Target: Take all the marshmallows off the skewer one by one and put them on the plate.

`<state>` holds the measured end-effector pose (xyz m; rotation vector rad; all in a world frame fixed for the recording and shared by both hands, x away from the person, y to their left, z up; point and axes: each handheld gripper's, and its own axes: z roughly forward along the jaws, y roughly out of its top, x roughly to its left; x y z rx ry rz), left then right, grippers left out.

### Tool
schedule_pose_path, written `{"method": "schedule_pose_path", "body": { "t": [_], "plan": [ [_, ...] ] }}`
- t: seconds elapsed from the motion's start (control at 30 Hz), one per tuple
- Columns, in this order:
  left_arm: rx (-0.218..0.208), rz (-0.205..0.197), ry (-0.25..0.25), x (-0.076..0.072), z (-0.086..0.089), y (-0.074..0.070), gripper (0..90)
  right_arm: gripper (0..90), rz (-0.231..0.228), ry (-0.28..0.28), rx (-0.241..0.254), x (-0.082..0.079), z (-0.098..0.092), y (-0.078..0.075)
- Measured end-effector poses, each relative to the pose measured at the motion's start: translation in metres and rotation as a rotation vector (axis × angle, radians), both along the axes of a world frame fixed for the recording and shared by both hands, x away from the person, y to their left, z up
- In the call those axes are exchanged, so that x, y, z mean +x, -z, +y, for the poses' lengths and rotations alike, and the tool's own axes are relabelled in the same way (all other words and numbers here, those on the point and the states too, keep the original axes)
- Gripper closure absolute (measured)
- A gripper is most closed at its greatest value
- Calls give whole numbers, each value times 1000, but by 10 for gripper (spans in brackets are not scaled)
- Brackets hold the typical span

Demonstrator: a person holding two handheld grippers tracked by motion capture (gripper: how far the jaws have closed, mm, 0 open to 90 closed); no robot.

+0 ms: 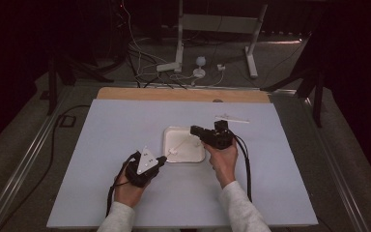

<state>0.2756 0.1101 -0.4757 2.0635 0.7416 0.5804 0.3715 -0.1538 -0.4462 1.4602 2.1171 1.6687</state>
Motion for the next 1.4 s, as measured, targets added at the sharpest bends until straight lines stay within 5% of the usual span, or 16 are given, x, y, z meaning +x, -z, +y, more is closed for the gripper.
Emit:
{"method": "schedule_pose_path", "body": {
  "t": [0.43,0.5,0.83,1.27,1.4],
  "plan": [
    [5,24,-51,3,1,4,900,720,29,-51,28,-1,3,3],
    [-21,38,-69,6,5,4,900,714,47,-76,31,-1,5,4],
    [-11,54,-37,6,5,5,900,670,56,-50,16,-1,6,8],
    [-6,79,-12,4,5,8,900,893,94,-3,-1,7,1,13],
    [-9,82,-12,5,7,8,900,732,95,-1,25,7,-1,13]
  ]
}}
